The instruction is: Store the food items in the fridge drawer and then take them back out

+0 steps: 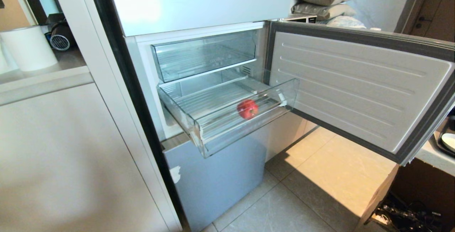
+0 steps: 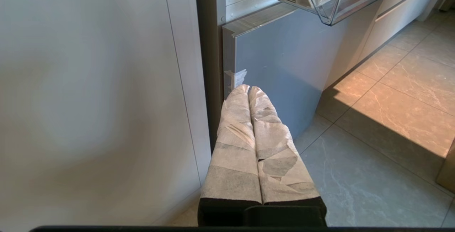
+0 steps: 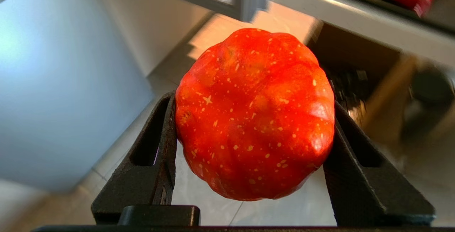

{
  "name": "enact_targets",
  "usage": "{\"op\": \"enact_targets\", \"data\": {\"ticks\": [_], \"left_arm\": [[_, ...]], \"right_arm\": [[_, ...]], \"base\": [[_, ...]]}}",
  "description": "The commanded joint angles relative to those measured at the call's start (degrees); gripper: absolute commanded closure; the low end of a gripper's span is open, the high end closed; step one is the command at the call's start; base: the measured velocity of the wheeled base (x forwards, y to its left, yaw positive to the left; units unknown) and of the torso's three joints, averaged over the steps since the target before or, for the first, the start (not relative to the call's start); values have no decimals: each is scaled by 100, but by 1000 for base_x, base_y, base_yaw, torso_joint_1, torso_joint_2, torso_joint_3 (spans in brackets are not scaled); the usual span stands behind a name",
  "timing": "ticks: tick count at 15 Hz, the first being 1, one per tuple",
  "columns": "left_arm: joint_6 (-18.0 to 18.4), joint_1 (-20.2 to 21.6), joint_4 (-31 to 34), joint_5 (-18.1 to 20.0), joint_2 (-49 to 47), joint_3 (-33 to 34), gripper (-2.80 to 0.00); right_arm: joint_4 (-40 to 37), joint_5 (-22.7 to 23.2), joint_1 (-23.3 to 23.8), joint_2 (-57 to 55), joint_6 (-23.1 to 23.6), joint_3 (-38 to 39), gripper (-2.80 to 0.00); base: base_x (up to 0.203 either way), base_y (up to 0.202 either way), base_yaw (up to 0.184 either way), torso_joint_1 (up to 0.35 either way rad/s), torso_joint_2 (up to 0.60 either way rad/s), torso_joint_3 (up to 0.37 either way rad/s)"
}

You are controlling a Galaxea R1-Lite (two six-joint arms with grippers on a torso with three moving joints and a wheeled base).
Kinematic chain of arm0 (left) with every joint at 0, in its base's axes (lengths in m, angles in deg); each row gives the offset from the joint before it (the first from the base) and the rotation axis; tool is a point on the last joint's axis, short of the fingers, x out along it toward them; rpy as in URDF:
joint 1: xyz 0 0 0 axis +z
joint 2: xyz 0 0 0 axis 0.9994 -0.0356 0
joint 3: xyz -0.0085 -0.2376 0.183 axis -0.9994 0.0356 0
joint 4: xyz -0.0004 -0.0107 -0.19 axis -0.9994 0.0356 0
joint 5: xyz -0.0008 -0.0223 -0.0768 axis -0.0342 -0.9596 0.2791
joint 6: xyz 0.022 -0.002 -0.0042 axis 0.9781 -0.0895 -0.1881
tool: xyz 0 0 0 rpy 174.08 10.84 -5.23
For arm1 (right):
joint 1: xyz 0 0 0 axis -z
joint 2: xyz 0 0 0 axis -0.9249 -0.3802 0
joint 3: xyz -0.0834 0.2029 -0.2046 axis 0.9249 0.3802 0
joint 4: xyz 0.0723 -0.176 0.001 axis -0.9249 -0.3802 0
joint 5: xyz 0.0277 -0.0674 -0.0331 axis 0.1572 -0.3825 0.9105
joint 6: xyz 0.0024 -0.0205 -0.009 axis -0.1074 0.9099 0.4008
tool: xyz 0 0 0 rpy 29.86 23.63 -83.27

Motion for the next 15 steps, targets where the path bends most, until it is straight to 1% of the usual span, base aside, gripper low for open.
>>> {"op": "enact_targets", "data": {"ticks": [1,2,3,5,7,8,9,11,13,15], "left_arm": [[-2,0,-2,-1,-7,9,0],[-2,0,-2,-1,-7,9,0],[-2,0,-2,-1,-7,9,0],[-2,0,-2,-1,-7,9,0],[-2,0,-2,-1,-7,9,0],[-2,0,-2,-1,-7,9,0],[-2,0,-2,-1,-7,9,0],[-2,0,-2,-1,-7,9,0],[-2,0,-2,-1,-7,9,0],[-2,0,-2,-1,-7,9,0]], "right_arm": [[334,150,894,-941,-99,-93,0],[812,274,1416,-1419,-173,-118,0],[1392,359,1789,-1921,-225,-137,0],[2381,445,2272,-2835,-289,-193,0],[3103,448,2641,-3595,-299,-270,0],[3493,448,2907,-3968,-280,-353,0],[3852,451,3282,-4289,-261,-467,0],[4201,475,3953,-4889,-217,-873,0],[4313,526,4474,-5530,-214,-1401,0],[4563,665,4872,-6106,-201,-1705,0]], "base": [[0,0,0,0,0,0],[0,0,0,0,0,0],[0,0,0,0,0,0],[0,0,0,0,0,0],[0,0,0,0,0,0],[0,0,0,0,0,0],[0,0,0,0,0,0],[0,0,0,0,0,0],[0,0,0,0,0,0],[0,0,0,0,0,0]]}}
